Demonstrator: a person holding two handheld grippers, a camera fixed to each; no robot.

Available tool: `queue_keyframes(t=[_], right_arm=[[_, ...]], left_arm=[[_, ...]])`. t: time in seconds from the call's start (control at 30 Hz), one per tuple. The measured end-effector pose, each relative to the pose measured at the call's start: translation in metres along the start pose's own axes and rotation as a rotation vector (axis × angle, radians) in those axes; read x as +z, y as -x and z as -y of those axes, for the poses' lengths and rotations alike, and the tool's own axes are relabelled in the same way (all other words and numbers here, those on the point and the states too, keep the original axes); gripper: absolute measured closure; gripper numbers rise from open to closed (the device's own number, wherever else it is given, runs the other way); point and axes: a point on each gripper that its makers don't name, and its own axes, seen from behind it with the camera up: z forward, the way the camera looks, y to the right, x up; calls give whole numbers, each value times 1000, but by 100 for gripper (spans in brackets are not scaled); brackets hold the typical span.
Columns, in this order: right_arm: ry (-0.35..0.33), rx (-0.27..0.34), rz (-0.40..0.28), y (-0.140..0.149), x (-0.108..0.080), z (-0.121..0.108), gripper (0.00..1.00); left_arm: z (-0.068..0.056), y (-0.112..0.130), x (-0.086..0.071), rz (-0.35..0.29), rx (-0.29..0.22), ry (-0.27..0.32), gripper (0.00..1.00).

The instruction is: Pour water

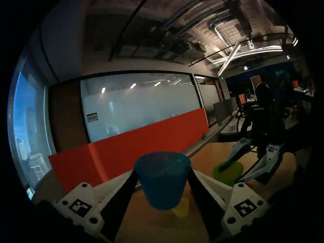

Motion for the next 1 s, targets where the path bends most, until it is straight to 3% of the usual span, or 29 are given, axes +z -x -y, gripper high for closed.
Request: queue_keyframes(t=[0.37,1.0], right_arm=[[-21,-3,5,5,1,5,8],[-55,-7,0,5,4,15,8]], left_arm=[[-10,-21,4,-23,117,10,15],[-26,-42,8,-51,237,41,15]])
